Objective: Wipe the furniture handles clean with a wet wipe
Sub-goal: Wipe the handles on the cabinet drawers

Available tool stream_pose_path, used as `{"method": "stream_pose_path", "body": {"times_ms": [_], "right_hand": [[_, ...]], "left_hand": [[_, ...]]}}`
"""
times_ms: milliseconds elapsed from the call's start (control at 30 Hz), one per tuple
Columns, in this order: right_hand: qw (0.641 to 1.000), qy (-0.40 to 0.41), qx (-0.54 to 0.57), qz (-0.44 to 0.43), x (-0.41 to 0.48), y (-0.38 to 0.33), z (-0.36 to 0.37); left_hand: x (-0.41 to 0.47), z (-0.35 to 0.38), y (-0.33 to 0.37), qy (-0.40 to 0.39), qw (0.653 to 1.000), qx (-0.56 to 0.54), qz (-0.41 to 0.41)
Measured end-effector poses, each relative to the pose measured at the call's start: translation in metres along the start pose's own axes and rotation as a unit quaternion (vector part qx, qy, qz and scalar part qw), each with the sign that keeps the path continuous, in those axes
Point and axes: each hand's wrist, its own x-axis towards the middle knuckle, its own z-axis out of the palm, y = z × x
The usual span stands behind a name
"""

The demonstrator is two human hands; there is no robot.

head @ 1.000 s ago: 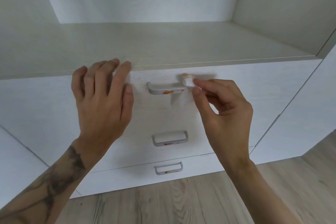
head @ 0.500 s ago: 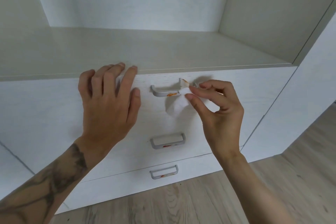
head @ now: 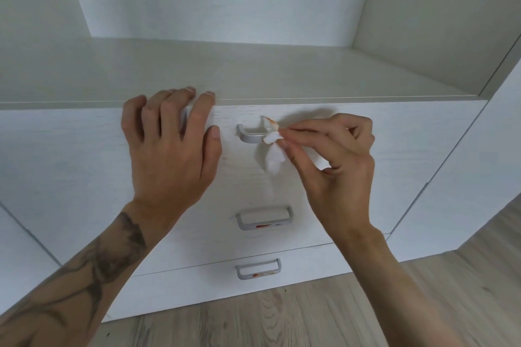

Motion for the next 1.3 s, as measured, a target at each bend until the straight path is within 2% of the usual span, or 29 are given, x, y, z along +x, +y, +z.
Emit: {"method": "stream_pose_path", "body": {"times_ms": [167, 333, 500, 633, 800, 1000, 1133, 1300], "right_hand": [[0.999, 0.022, 0.005, 0.027, -0.003, 0.013, -0.009], [1.000, 0.006, 0.008, -0.011, 0.000, 0.010, -0.001], [0.999, 0.021, 0.015, 0.042, -0.005, 0.017, -0.009], [1.000, 0.001, 0.003, 0.004, 0.001, 0.015, -0.008], [0.999, 0.020, -0.004, 0.046, -0.001, 0.024, -0.023], [1.000, 0.013, -0.024, 0.012, 0.002, 0.014, -0.015], [0.999, 0.009, -0.028, 0.016, 0.000, 0.014, -0.016], [1.000, 0.007, -0.014, -0.019, 0.002, 0.016, -0.018]], "left_hand": [[0.001, 0.000, 0.001, -0.003, 1.000, 0.006, -0.007], [0.001, -0.001, 0.002, -0.002, 1.000, 0.012, -0.004], [0.002, -0.001, 0.003, 0.002, 1.000, 0.015, -0.011], [0.002, 0.001, 0.002, 0.006, 1.000, 0.017, -0.005], [0.002, 0.001, 0.002, 0.007, 1.000, 0.015, -0.011], [0.004, -0.011, 0.000, -0.025, 1.000, -0.011, -0.004], [0.001, -0.019, -0.014, -0.057, 0.998, -0.016, 0.039], [-0.006, -0.017, -0.027, -0.039, 0.998, 0.020, 0.052]]}}
